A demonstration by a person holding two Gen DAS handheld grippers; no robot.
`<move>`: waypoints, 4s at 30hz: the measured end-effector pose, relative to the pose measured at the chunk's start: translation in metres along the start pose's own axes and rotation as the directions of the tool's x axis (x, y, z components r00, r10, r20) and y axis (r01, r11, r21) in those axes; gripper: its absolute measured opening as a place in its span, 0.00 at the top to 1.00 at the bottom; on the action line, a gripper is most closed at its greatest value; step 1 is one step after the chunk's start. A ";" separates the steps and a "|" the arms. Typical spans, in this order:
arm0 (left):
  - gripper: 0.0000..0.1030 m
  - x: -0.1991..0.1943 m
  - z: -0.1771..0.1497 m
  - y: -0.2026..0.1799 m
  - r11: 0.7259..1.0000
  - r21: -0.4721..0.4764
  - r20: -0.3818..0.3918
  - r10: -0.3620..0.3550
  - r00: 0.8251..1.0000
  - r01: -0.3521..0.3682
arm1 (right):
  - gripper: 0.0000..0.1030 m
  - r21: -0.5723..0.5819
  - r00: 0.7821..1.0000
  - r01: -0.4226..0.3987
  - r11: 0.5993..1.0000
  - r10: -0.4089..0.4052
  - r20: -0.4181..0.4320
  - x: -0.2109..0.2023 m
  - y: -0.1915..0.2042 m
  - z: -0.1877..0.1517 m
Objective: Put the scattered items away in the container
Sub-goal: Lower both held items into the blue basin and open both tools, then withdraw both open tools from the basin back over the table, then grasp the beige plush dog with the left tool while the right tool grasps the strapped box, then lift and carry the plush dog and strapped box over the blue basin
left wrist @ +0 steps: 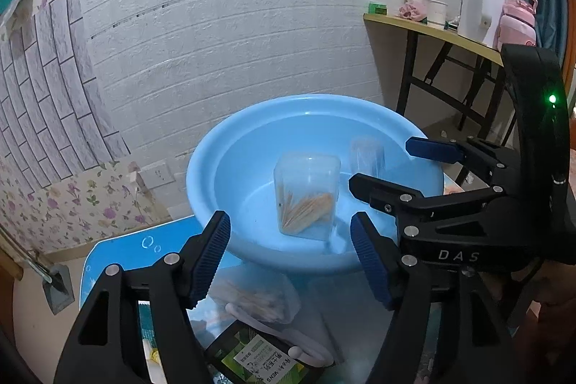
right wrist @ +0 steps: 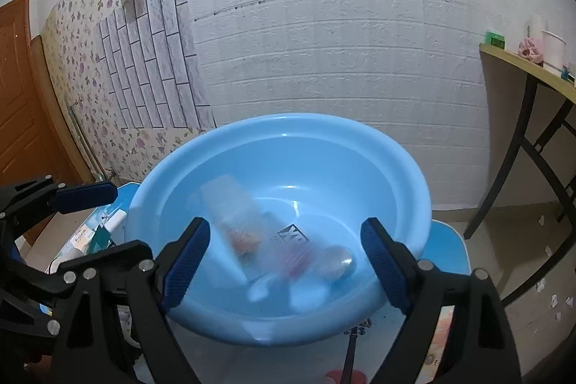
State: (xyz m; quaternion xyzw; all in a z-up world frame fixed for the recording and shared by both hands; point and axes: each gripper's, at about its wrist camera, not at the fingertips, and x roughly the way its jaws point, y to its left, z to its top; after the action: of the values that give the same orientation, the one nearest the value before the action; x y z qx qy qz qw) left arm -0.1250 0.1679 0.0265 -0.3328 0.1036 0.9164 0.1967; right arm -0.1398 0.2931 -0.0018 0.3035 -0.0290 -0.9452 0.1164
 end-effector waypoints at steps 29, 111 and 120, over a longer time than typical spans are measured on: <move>0.16 -0.085 -0.076 0.009 0.996 -0.073 0.034 0.045 0.998 -0.043 | 0.16 -0.001 0.998 0.062 0.998 -0.062 -0.009 -0.082 0.008 -0.044; 0.43 -0.055 -0.170 -0.005 0.997 -0.039 -0.198 -0.067 0.978 0.061 | 0.42 -0.136 0.958 0.062 0.989 -0.097 -0.268 -0.077 0.025 -0.131; 0.51 -0.058 -0.165 -0.011 0.996 -0.022 -0.186 -0.094 0.978 0.091 | 0.46 -0.078 0.961 0.031 0.996 -0.052 -0.272 -0.073 0.018 -0.131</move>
State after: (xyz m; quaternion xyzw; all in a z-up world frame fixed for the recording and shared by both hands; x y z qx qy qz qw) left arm 0.0140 0.1083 -0.0611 -0.4233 0.0998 0.8716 0.2263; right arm -0.0025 0.2946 -0.0650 0.4273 0.0282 -0.8969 0.1105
